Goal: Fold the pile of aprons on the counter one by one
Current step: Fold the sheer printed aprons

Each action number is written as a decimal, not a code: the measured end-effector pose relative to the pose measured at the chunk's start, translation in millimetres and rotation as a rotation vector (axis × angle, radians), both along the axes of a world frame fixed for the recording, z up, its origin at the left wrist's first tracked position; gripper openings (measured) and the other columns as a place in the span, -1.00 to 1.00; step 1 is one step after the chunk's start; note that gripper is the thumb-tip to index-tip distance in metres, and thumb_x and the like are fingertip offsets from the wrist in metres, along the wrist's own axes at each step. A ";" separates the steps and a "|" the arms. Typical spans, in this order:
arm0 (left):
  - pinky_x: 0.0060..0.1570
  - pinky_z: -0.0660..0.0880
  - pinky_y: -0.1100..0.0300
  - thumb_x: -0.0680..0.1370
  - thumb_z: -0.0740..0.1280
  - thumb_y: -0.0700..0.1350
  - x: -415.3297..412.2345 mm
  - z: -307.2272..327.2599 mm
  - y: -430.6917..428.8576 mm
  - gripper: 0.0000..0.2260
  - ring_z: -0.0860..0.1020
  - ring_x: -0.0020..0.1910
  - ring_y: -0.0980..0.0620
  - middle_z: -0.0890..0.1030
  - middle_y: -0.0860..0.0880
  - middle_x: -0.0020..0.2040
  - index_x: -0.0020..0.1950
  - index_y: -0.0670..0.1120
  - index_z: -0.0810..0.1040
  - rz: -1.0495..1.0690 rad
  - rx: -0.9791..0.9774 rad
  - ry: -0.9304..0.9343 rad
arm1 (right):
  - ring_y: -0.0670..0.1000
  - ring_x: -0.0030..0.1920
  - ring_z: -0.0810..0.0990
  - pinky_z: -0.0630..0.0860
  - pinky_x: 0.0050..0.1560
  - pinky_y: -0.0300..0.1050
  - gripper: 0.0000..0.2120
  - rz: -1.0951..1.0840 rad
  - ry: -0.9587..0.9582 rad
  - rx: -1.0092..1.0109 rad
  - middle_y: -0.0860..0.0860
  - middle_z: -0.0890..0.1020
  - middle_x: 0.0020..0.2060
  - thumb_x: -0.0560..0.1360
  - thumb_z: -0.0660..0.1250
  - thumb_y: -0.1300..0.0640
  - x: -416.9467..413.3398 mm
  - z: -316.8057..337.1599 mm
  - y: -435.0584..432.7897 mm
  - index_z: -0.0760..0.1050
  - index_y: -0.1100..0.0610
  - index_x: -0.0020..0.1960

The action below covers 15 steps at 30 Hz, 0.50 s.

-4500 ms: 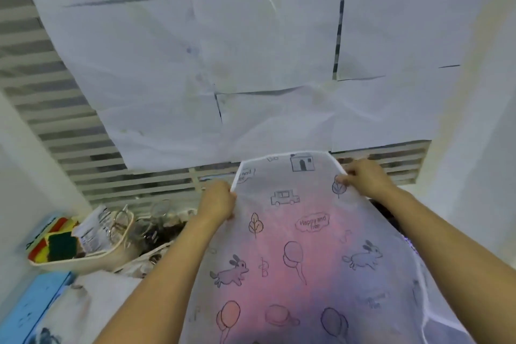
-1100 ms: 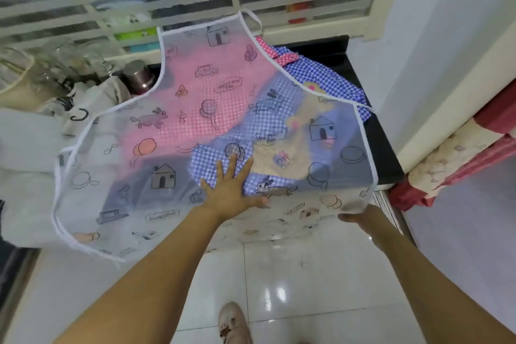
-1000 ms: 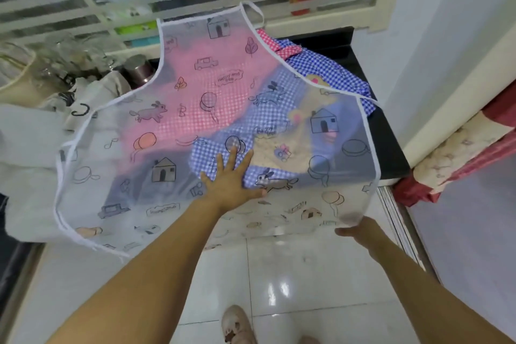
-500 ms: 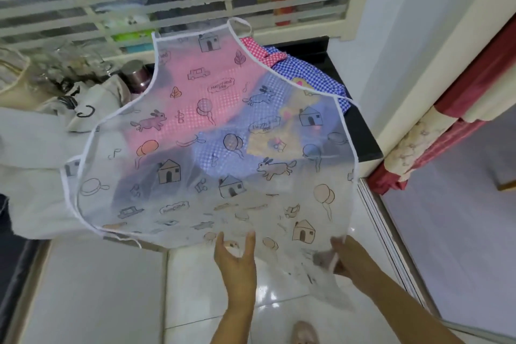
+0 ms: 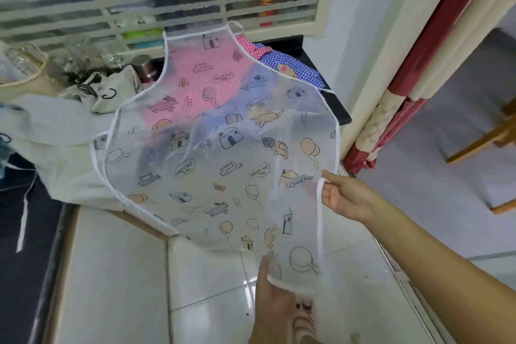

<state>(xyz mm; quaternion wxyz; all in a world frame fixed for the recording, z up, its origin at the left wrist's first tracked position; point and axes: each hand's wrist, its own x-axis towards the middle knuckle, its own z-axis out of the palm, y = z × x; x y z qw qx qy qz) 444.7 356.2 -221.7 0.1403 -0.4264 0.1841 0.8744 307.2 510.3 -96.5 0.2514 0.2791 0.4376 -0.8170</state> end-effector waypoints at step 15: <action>0.45 0.08 0.09 0.51 0.37 -0.26 -10.6 63.8 -1.7 -0.96 0.56 -0.11 0.06 0.68 -0.03 -0.25 -0.11 -0.15 0.59 -0.183 -0.028 -0.087 | -0.09 0.10 0.57 0.36 0.30 -0.15 -0.60 -0.190 0.093 -0.061 0.01 0.65 0.03 0.29 0.54 0.04 164.9 -29.6 -49.1 0.58 0.17 0.07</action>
